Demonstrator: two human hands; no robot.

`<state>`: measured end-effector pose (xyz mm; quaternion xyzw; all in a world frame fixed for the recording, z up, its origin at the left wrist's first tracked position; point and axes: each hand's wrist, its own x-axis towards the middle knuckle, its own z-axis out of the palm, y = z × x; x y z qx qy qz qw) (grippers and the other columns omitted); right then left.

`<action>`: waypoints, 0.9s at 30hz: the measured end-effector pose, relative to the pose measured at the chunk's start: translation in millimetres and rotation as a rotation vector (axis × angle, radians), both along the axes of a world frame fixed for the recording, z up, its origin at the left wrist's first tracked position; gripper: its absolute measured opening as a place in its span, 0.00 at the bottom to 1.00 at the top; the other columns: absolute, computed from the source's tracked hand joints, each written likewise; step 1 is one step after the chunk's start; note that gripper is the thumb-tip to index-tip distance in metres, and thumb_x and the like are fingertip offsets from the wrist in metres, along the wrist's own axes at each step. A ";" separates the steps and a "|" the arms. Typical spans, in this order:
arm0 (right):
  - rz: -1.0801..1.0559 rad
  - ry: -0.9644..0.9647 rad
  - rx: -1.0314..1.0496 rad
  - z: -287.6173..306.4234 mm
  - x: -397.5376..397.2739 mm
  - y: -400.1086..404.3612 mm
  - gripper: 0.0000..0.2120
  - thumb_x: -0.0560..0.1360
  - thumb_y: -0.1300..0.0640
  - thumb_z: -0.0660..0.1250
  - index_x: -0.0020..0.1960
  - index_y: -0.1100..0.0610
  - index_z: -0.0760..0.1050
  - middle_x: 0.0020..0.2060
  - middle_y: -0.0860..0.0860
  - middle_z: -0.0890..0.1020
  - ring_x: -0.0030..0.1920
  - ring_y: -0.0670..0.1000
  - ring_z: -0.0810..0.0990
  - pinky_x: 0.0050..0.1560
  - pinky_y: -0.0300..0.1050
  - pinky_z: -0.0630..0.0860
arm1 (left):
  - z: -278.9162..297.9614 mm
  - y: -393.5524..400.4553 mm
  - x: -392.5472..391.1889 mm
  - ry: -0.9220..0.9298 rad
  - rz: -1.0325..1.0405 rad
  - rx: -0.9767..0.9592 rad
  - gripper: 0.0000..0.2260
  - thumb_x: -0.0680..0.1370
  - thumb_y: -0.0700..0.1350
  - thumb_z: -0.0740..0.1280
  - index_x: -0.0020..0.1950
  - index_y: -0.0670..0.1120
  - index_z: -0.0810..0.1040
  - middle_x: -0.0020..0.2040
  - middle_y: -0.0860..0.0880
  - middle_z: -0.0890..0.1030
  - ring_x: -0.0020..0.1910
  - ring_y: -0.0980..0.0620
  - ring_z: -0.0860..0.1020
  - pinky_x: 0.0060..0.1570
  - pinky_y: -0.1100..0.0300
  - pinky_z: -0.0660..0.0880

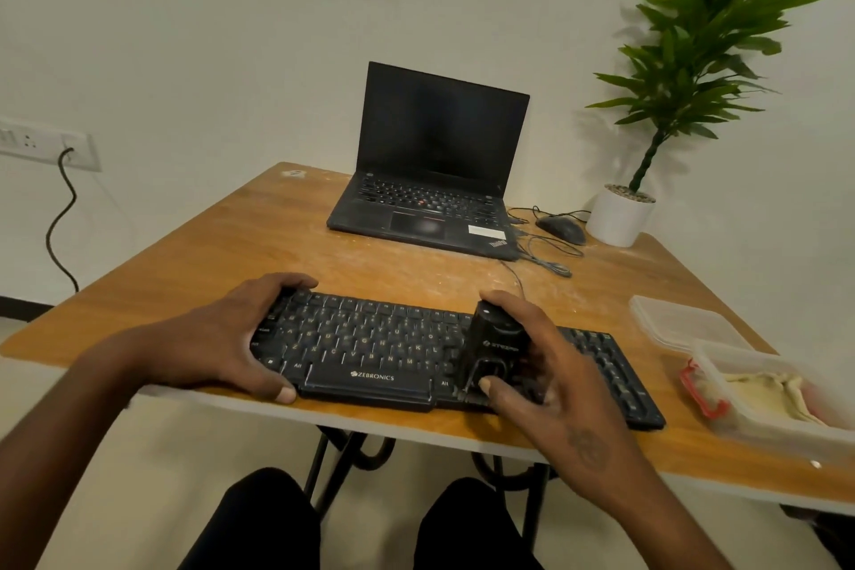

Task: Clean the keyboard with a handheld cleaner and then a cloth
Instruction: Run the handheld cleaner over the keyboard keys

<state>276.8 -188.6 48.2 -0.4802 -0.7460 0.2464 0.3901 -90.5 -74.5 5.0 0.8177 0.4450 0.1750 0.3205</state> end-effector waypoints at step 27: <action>0.007 0.146 -0.005 -5.3 -17.3 2.5 0.34 0.77 0.66 0.69 0.71 0.35 0.67 0.54 0.31 0.77 0.57 0.39 0.79 0.46 0.37 0.81 | 1.0 -0.4 0.2 0.024 -0.010 0.008 0.55 0.58 0.72 0.81 0.76 0.74 0.51 0.69 0.74 0.61 0.66 0.73 0.66 0.62 0.68 0.71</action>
